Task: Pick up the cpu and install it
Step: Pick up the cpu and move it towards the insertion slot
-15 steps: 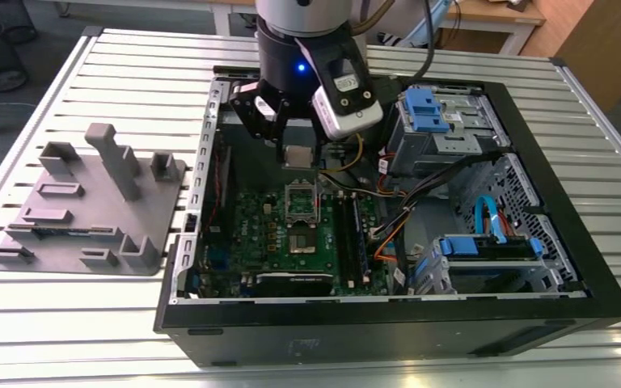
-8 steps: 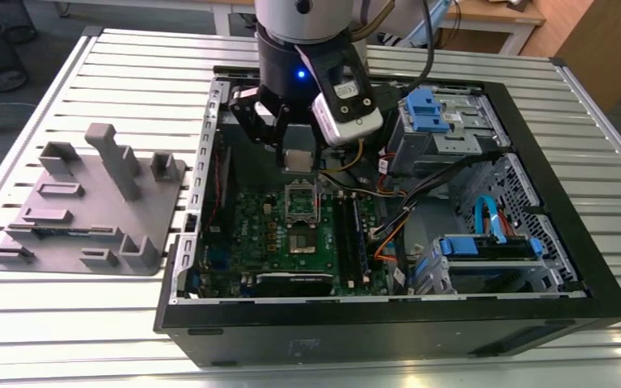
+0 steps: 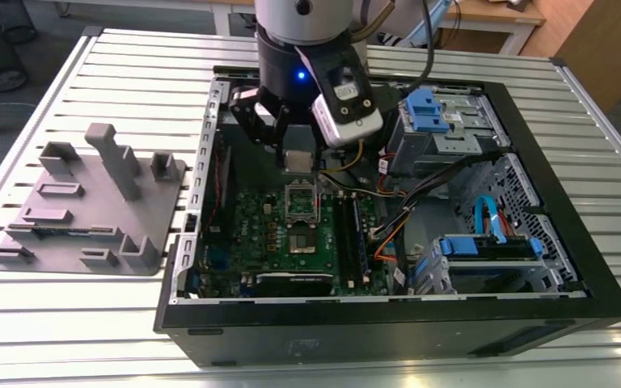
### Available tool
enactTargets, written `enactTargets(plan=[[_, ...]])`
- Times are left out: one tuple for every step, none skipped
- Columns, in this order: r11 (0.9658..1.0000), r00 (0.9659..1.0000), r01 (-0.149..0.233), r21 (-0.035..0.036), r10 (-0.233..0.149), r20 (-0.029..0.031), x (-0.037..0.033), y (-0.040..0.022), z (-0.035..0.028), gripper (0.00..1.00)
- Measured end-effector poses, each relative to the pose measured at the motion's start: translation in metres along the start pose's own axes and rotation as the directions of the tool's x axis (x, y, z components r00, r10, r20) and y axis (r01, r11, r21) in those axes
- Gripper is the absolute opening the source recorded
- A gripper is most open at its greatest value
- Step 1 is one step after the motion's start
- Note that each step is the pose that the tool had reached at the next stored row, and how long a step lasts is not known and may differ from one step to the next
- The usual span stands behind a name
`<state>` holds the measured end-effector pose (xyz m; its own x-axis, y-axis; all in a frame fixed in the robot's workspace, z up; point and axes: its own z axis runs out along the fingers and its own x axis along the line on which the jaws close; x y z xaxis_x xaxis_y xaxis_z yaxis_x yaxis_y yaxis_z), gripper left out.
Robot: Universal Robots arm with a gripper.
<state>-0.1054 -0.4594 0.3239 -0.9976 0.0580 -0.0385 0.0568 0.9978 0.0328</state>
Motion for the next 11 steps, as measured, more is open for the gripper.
enactTargets(plan=[[1.0, 1.0, 0.0, 0.0, 0.0, 0.0, 0.0, -0.0005, 0.0002, 0.47], [1.0, 1.0, 0.0, -0.0001, 0.0, 0.0, 0.0, -0.001, 0.0004, 0.47], [1.0, 1.0, 0.0, -0.0001, 0.0, 0.0, -0.0001, -0.0017, 0.0007, 0.47], [1.0, 1.0, 0.0, 0.0, 0.0, 0.0, -0.0001, -0.0022, 0.0009, 0.47], [1.0, 1.0, 0.0, -0.0001, 0.0, 0.0001, -0.0001, -0.0027, 0.0012, 0.47], [1.0, 1.0, 0.0, -0.0002, 0.0, 0.0001, -0.0001, -0.003, 0.0017, 0.47], [1.0, 1.0, 0.0, -0.0002, 0.0, 0.0001, -0.0001, -0.0035, 0.0021, 0.47], [1.0, 1.0, 0.0, -0.0001, 0.0, 0.0001, -0.0001, -0.0038, 0.0027, 0.47], [1.0, 1.0, 0.0, 0.0, 0.0, 0.0, 0.0, -0.0039, 0.0033, 0.47], [1.0, 1.0, 0.0, 0.0001, 0.0, 0.0, -0.0001, -0.0039, 0.0038, 0.47], [1.0, 1.0, 0.0, 0.0001, 0.0, -0.0001, -0.0001, -0.0039, 0.0041, 0.47]])
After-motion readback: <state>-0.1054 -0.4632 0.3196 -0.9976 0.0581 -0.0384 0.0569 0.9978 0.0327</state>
